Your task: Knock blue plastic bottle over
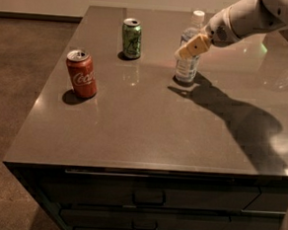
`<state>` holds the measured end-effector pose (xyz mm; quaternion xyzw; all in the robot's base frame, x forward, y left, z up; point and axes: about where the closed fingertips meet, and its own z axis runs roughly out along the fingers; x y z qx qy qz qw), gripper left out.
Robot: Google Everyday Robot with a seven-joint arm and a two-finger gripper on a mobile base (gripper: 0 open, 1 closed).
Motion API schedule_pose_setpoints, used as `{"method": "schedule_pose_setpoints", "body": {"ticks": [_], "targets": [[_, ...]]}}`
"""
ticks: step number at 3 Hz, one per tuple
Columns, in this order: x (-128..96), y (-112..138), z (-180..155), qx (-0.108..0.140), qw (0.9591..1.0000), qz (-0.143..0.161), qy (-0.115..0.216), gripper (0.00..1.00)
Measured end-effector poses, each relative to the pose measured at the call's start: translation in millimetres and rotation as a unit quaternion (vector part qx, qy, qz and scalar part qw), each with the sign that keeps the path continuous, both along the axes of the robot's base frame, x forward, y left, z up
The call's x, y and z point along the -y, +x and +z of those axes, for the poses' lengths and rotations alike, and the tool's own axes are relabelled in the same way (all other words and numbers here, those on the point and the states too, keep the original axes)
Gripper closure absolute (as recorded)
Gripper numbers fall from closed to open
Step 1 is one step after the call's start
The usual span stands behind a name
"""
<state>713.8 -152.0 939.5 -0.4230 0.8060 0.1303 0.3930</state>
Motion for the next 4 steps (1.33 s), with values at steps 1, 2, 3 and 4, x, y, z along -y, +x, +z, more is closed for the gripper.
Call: {"method": "schedule_pose_setpoints", "body": {"ticks": [1, 2, 3, 4], "targets": [[-1.5, 0.6, 3.0, 0.001, 1.0000, -0.005, 0.000, 0.49], [-3.8, -15.9, 16.5, 0.005, 0.9993, 0.008, -0.037, 0.72], [-1.8, -45.7, 28.9, -0.013, 0.9939, 0.013, -0.109, 0.96], [2.4, -79.8, 35.5, -0.035, 0.9794, 0.022, -0.198, 1.00]]}}
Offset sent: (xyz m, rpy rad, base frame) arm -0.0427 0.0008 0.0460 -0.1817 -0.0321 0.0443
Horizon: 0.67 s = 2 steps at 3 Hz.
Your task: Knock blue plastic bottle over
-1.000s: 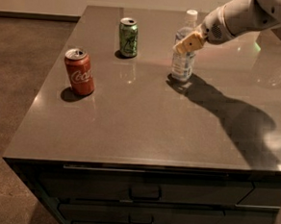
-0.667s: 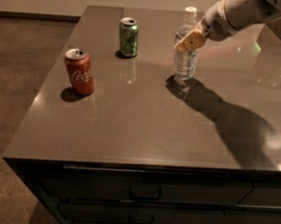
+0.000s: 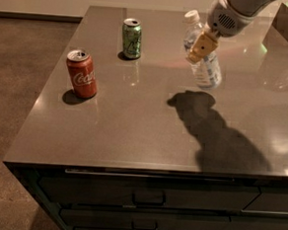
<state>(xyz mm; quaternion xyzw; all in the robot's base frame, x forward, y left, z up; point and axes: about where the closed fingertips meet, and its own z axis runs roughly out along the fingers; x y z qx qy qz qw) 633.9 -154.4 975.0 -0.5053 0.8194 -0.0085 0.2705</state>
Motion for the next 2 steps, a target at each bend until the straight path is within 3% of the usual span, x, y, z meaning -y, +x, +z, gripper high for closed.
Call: {"method": "schedule_pose_setpoints", "body": {"ticks": [1, 2], "targets": [[7.5, -27.6, -13.3, -0.045, 0.9949, 0.021, -0.088, 1.00], [8.1, -45.5, -41.6, -0.100, 0.9806, 0.058, -0.158, 0.82]]}}
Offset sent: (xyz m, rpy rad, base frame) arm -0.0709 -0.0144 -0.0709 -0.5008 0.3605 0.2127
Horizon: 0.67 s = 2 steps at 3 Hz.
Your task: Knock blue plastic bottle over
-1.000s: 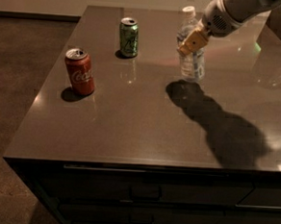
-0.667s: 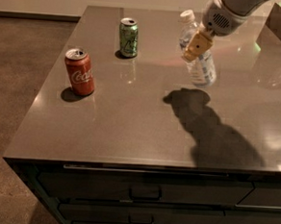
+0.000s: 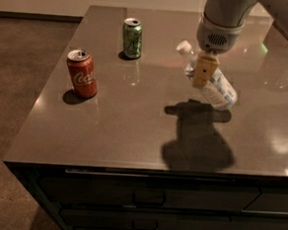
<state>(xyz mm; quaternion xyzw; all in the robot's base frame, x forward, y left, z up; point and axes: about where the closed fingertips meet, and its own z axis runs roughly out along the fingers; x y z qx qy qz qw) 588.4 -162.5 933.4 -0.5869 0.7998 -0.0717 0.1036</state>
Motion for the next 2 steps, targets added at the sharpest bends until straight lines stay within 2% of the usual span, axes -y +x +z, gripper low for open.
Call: {"method": "schedule_pose_setpoints", "body": {"ticks": [1, 2], "targets": [[-8.6, -8.5, -24.5, -0.048, 0.9968, 0.041, -0.049, 0.58], [-18.8, -11.4, -43.2, -0.080, 0.9910, 0.075, -0.078, 0.35]]}}
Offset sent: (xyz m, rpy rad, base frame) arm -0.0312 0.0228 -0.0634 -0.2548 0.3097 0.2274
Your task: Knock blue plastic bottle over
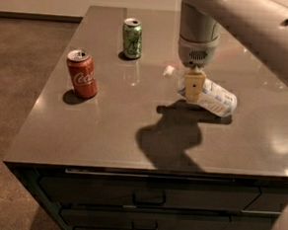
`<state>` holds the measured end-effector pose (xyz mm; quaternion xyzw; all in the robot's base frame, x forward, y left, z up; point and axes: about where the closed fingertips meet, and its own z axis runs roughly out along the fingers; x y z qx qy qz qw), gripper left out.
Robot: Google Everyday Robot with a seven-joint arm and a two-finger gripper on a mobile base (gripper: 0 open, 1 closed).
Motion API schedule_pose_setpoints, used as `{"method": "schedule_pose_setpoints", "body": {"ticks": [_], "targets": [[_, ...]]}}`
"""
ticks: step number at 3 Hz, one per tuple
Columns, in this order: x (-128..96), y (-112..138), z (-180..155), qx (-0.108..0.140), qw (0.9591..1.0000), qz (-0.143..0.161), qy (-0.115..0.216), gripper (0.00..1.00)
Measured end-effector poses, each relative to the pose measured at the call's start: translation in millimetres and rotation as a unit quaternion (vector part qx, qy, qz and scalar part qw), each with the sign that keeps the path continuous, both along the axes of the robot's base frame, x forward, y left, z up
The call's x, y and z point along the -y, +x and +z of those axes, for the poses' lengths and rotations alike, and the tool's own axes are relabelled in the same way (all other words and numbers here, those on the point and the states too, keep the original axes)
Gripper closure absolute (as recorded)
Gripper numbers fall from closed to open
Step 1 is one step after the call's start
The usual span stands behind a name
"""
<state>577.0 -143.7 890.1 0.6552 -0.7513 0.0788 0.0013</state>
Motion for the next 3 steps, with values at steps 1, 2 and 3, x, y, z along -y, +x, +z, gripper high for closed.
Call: {"method": "schedule_pose_setpoints", "body": {"ticks": [1, 2, 3], "targets": [[-8.7, -2.2, -16.2, -0.022, 0.9993, 0.026, -0.017, 0.12], [-11.6, 4.6, -15.9, -0.007, 0.9995, 0.028, -0.010, 0.00], [-13.9, 9.8, -16.0, 0.004, 0.9996, 0.029, -0.005, 0.00]]}}
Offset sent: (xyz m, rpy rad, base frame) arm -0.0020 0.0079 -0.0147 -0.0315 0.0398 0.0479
